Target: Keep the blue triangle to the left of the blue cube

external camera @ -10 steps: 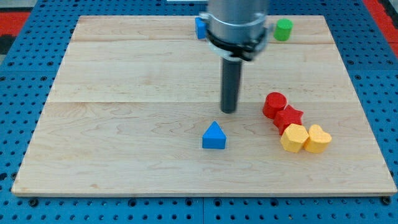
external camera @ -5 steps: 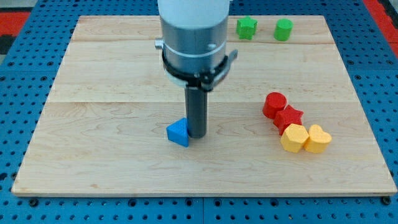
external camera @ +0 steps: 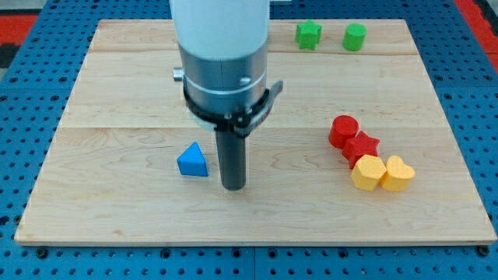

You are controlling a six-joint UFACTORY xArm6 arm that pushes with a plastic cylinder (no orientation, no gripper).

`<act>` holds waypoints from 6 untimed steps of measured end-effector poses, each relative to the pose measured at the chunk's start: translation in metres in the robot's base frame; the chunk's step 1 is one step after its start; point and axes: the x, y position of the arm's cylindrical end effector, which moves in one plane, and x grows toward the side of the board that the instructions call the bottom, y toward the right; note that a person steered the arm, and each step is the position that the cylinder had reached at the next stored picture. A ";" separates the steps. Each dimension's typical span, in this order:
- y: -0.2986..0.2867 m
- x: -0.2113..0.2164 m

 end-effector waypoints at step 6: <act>-0.105 -0.169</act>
